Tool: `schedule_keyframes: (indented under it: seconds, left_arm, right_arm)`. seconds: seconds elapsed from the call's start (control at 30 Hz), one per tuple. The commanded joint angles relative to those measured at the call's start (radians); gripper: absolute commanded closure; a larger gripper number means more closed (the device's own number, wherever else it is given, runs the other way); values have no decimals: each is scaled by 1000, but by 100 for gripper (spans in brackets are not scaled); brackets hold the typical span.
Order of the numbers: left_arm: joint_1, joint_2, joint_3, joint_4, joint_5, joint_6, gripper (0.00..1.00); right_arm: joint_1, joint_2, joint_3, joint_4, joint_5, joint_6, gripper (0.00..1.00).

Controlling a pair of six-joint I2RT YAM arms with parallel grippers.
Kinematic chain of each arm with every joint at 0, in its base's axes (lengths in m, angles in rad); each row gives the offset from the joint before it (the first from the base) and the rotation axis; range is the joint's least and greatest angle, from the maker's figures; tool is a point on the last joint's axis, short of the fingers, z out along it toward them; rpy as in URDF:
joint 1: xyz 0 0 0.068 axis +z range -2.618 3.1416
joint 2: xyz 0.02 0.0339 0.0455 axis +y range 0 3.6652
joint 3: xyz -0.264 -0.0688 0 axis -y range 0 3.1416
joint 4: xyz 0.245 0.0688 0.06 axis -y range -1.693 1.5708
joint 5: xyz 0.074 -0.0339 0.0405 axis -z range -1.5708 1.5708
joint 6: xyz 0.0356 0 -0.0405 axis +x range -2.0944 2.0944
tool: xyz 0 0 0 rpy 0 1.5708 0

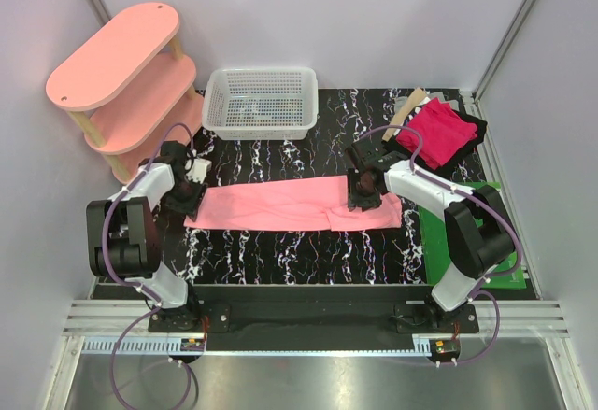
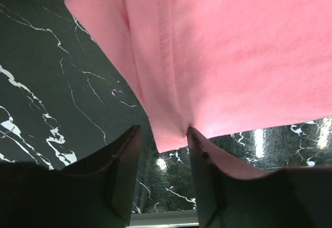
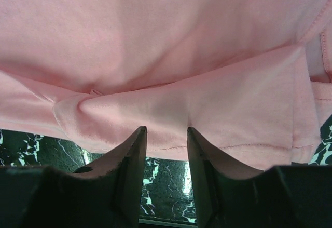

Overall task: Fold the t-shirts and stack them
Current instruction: Fold the tshirt

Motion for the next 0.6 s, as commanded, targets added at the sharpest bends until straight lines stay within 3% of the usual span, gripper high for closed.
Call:
schedule_keyframes:
  seconds: [0.0, 0.13, 0.17, 0.57]
  left_arm:
    - [6, 1, -11, 25, 6, 0, 63]
    - [4, -7, -13, 23, 15, 0, 89]
    - [4, -11, -15, 23, 15, 0, 100]
    - [14, -114, -44, -21, 6, 14, 100]
  right_arm:
    - [8, -48, -3, 20, 0, 7, 56]
    - [10, -50, -5, 17, 3, 7, 57]
    - [8, -48, -3, 19, 5, 7, 57]
    - [-12, 58, 62, 20, 100, -5, 58]
